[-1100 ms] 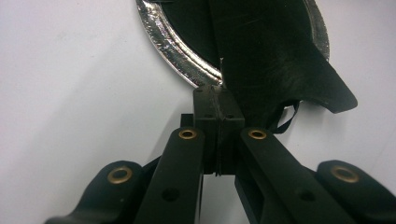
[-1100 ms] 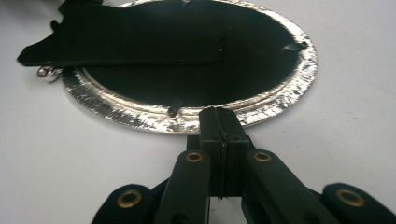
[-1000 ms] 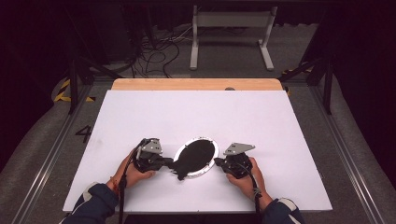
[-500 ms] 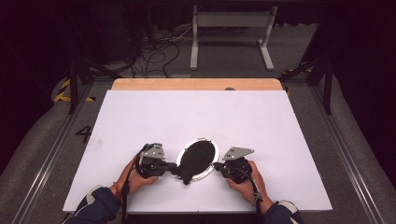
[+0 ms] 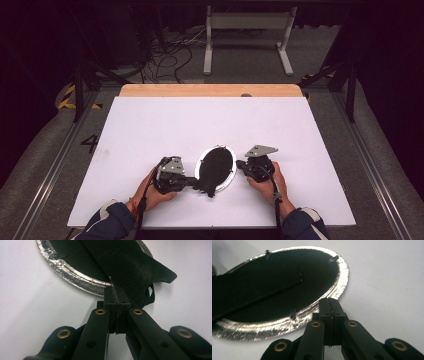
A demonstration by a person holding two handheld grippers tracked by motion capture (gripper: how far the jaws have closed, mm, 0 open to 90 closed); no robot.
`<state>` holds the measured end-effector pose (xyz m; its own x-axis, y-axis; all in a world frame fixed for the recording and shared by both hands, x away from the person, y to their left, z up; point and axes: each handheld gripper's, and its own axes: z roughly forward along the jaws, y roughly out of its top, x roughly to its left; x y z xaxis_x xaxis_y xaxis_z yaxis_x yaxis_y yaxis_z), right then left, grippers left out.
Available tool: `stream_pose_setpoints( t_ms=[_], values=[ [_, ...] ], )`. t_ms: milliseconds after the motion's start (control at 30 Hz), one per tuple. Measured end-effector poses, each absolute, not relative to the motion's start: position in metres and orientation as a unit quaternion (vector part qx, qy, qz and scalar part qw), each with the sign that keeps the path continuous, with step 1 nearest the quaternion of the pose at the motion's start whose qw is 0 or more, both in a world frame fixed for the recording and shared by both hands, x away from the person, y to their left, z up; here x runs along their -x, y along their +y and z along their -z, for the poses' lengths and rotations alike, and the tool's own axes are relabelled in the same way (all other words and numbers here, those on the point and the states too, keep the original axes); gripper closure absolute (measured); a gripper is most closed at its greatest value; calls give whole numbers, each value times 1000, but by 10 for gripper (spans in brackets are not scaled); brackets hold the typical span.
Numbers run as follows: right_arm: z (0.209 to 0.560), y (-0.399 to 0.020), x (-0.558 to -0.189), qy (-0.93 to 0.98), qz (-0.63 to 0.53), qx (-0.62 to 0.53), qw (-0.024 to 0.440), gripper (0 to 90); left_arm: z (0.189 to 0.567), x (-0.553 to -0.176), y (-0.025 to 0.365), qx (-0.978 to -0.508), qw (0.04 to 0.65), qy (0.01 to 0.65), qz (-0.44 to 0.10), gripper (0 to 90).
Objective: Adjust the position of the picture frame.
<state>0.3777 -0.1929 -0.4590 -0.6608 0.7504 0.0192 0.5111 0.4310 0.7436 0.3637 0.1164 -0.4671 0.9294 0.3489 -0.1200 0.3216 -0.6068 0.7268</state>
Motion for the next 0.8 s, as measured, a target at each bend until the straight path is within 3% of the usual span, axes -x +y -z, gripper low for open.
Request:
stream_pose_setpoints(
  t_ms=[167, 600, 800],
  values=[
    [460, -197, -385, 825, -381, -386, 158, 900, 467, -362, 112, -897, 401, 184, -17, 900],
    [458, -191, -350, 848, -375, -352, 130, 900, 465, -357, 118, -903, 394, 173, 2, 900],
    [460, -191, -352, 835, -387, -372, 123, 900, 467, -356, 115, -899, 400, 176, 1, 900]
  ],
)
